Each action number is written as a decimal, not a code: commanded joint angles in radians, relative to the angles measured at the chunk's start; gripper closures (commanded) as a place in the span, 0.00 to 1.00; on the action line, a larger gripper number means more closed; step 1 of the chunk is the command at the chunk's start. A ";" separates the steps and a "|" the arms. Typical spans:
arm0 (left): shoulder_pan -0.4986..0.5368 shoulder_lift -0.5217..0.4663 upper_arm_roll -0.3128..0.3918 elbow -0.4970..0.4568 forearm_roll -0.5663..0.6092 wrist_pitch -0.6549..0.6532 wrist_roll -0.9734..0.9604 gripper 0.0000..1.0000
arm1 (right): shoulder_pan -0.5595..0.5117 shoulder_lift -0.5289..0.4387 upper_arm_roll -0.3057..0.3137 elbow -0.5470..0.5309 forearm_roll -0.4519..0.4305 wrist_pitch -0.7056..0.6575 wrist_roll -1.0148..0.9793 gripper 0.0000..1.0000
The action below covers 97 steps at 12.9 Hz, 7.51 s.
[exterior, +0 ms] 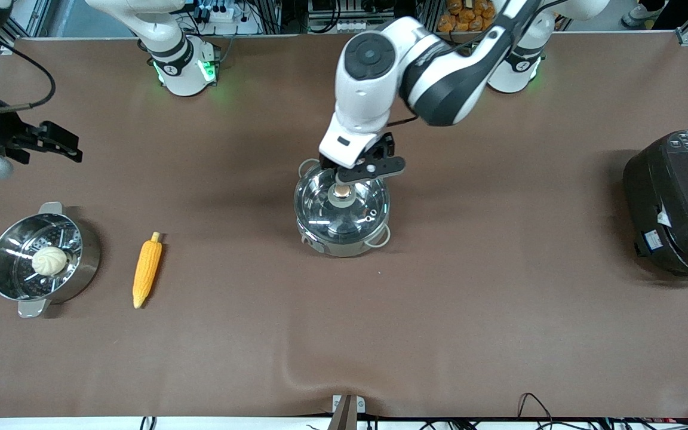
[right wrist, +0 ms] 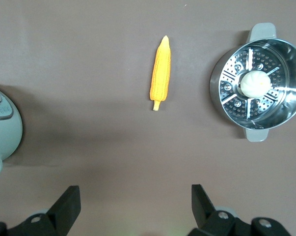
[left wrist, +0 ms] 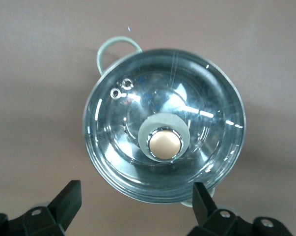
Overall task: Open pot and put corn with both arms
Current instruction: 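Grasp the glass lid knob with the left gripper while the right gripper reaches the corn, then lift the glass lid off the pot while the right gripper lifts the corn, then lower the corn into the pot while the left gripper sets the lid down, then release the corn in the pot while the left gripper withdraws upward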
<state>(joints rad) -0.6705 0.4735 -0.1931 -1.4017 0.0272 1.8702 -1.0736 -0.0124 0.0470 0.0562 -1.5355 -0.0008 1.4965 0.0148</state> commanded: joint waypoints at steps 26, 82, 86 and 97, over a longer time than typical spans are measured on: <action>-0.043 0.149 0.012 0.033 0.112 0.132 -0.201 1.00 | -0.075 0.600 0.001 -0.206 -0.071 0.794 0.007 0.00; 0.674 -0.434 0.050 -0.165 -0.015 -0.278 0.978 0.00 | 0.665 0.478 0.030 0.216 -0.150 0.292 0.133 0.00; 0.675 -0.427 0.050 -0.134 -0.006 -0.330 1.064 0.00 | 0.442 0.433 0.027 0.207 -0.156 0.165 0.102 0.00; 0.678 -0.544 0.035 -0.118 -0.110 -0.462 0.970 0.00 | 0.025 0.064 0.027 0.042 -0.013 0.027 -0.069 0.00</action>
<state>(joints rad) 0.0009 -0.0238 -0.1560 -1.5185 -0.0673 1.4463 -0.0511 0.0353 0.2384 0.0638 -1.3703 -0.0375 1.5074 -0.1015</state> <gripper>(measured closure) 0.000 0.000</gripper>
